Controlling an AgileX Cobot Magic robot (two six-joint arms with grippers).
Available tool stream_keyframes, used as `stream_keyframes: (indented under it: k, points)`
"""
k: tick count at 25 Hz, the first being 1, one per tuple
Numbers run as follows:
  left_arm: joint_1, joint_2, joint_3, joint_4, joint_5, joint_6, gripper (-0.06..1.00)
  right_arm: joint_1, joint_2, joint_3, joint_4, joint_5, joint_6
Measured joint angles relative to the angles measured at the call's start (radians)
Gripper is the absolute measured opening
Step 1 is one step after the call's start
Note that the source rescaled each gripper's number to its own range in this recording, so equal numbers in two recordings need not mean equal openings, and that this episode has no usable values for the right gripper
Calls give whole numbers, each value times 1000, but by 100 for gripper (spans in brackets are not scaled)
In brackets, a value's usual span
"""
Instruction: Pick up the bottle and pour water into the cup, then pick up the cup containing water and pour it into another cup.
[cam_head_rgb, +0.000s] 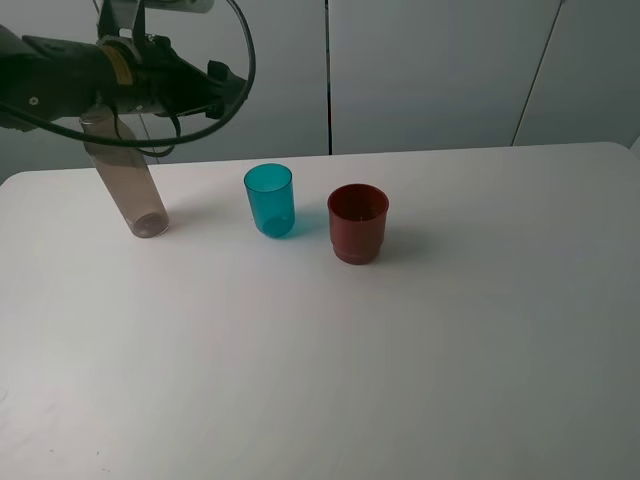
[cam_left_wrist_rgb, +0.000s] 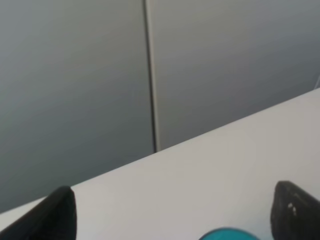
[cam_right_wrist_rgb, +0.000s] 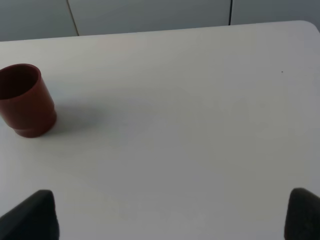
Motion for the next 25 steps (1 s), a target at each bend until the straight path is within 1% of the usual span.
stream_keyframes:
  k: [2,4,7,9,11,13,17,19,21,23,25]
  points:
    - [0,-78,0,-18,141,-1,97,0,0,0,0,0,0]
    - [0,-168,0,-57,239,18,97,0,0,0,0,0,0]
    - [5,-306,0,-145,370,90,97,0,0,0,0,0,0]
    - [27,-395,0,-215,443,144,97,0,0,0,0,0,0]
    - [69,-485,0,-258,533,182,97,0,0,0,0,0,0]
    - [123,-560,0,-297,646,230,97,0,0,0,0,0,0]
    - [266,-720,2,-345,853,288,97,0,0,0,0,0,0]
    - [332,-808,16,-356,912,317,97,0,0,0,0,0,0]
    - [379,-912,35,-361,963,337,97,0,0,0,0,0,0]
    - [410,-1008,51,-363,1009,349,97,0,0,0,0,0,0]
    - [417,-1107,67,-363,1057,356,97,0,0,0,0,0,0]
